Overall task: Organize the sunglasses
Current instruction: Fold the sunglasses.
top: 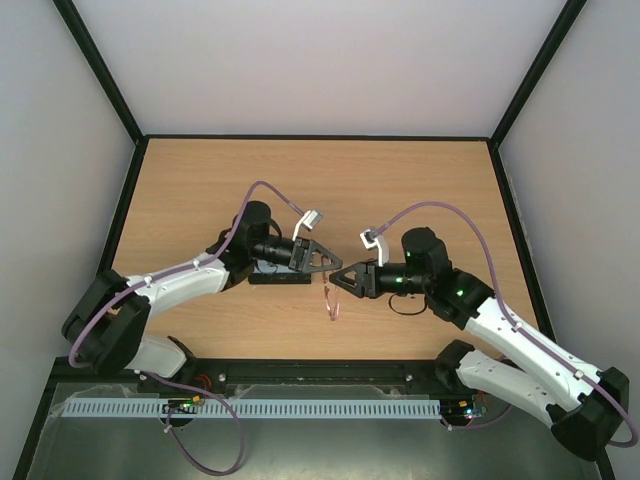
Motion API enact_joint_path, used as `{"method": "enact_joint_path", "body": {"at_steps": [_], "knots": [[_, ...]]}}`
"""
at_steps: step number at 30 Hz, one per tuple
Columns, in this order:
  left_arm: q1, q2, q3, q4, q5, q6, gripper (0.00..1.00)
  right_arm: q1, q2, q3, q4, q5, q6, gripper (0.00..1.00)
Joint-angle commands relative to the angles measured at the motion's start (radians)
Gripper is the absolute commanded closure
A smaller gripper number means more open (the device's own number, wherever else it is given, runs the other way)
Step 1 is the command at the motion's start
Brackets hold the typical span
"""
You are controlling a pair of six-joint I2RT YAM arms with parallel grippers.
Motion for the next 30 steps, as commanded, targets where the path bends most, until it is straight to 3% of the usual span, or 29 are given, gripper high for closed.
{"method": "enact_joint_path", "body": {"at_steps": [1,13,20,26,30], "knots": [[-0.009,0.014,0.031,0.096,0.039,-0.036,0.53,0.007,0.005,-0.004,0.04,-0.02,-0.014,0.62],[-0.019,0.043,0.005,0.261,0.066,-0.133,0.53,0.007,0.012,-0.013,0.062,-0.017,-0.01,0.75],[-0.019,0.079,-0.009,0.375,0.081,-0.203,0.51,0.008,0.009,-0.019,0.081,-0.023,0.003,0.89],[-0.019,0.093,0.0,0.375,0.072,-0.206,0.48,0.007,0.011,-0.005,0.056,0.017,0.002,0.92],[-0.009,0.086,0.024,0.294,0.054,-0.156,0.39,0.007,0.019,-0.003,0.032,0.054,0.006,0.95]]}}
